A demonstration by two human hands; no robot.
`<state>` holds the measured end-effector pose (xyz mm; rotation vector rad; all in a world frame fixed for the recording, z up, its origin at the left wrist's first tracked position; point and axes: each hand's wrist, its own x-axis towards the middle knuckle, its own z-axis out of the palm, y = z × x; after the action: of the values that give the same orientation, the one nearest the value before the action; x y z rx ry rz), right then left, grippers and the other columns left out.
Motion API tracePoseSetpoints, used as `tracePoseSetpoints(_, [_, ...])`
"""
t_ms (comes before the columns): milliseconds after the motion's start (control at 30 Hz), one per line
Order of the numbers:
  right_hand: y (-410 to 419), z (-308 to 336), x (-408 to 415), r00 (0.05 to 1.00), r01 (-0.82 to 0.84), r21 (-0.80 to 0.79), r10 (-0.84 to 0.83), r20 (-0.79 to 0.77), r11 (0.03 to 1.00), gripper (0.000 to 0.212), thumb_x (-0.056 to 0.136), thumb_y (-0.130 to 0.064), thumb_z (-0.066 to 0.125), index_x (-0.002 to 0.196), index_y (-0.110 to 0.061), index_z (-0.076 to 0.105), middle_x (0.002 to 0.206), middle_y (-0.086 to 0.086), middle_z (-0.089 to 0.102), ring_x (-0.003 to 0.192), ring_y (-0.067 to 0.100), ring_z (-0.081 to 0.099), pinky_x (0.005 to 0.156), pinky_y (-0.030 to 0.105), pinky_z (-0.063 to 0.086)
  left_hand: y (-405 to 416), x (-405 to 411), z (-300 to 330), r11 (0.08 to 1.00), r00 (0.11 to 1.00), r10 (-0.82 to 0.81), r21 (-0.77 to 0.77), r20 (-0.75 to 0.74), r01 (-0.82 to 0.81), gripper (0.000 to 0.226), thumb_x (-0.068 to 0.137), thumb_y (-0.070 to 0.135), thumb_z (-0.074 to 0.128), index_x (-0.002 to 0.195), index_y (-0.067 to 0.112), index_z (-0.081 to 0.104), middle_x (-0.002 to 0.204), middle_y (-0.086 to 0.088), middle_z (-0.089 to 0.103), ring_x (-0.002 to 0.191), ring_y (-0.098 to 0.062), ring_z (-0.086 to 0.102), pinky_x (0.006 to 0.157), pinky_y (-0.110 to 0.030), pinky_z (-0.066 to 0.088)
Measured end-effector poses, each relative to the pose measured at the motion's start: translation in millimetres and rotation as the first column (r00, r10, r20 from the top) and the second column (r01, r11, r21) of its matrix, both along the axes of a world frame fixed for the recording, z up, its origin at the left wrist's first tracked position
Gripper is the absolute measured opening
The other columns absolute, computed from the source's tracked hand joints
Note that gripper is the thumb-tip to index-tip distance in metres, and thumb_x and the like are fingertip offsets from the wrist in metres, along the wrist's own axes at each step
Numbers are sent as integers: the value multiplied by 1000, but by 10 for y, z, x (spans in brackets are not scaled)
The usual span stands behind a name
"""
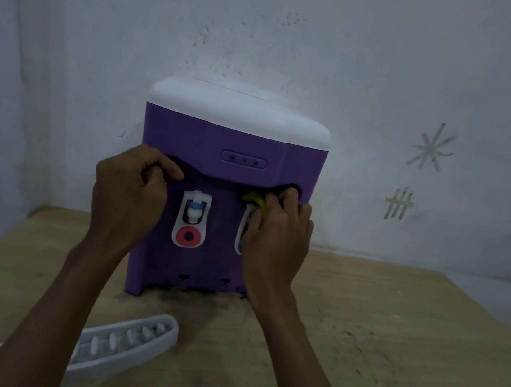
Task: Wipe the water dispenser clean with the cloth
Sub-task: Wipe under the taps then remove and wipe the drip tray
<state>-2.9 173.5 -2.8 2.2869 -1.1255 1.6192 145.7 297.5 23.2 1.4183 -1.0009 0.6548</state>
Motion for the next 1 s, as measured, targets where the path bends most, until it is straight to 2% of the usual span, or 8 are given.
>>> tracePoseSetpoints(200, [176,-135,182,999,-21,-67,19,-40,997,22,90,-8,68,109,-20,72,122,2,60,101,27,51,86,40,50,-22,8,-24,999,999,21,35,39,-22,36,88,-14,49,85,13,73,89,3,67,75,0,59,70,-3,41])
tracePoseSetpoints(300, [79,-136,109,998,44,-110,-48,-35,993,25,89,-10,71,112,-20,72,121,3,62,103,27,54,89,41,49,2,21,-17,999,999,16,38,52,-18,36,88,-15,48,85,11,73,89,0,68,76,-2,59,71,-3,42])
tracePoseSetpoints(467, [284,-77,321,993,70,46,-75,96,996,16,92,-14,67,105,-18,73,122,2,61,102,28,51,90,44,50,-7,29,-28,998,997,34,50,67,-37,35,88,-15,49,85,10,73,90,0,68,73,-6,58,73,-3,43])
tracePoseSetpoints(600, [404,-221,479,999,-33,-82,36,35,996,26,91,-15,61,114,-20,73,120,-1,63,105,26,53,98,46,48,-17,35,-33,998,996,39,55,75,-43,35,88,-15,50,84,10,74,90,-2,68,78,-6,57,74,-3,42])
tracePoseSetpoints(767, [225,-295,409,991,75,-96,-64,114,993,26,90,-11,72,115,-21,74,122,-1,65,115,27,54,107,46,39,-9,43,-38,998,996,35,47,82,-39,35,87,-15,50,82,10,74,88,-3,69,76,-6,57,71,-5,42])
tracePoseSetpoints(867, [358,-324,575,989,28,-71,-17,148,997,27,89,-9,72,113,-19,74,118,-1,65,114,25,49,104,44,38,-9,60,-79,998,996,45,49,74,-49,35,86,-11,49,82,12,75,85,-1,69,72,-9,58,66,-18,47])
tracePoseSetpoints(933, [335,-335,552,993,-23,-144,40,114,989,27,91,-11,68,115,-20,75,116,-2,67,111,24,49,100,42,39,-47,34,-74,998,997,56,31,55,-58,34,86,-5,48,81,14,76,83,0,70,72,-15,60,65,-35,51])
tracePoseSetpoints(1000, [236,-332,479,997,-4,-220,20,71,975,25,94,-12,65,114,-22,75,115,-4,67,106,24,47,93,39,36,-65,33,-97,997,996,73,32,40,-75,35,85,-2,46,80,14,77,82,1,70,73,-18,61,64,-41,52])
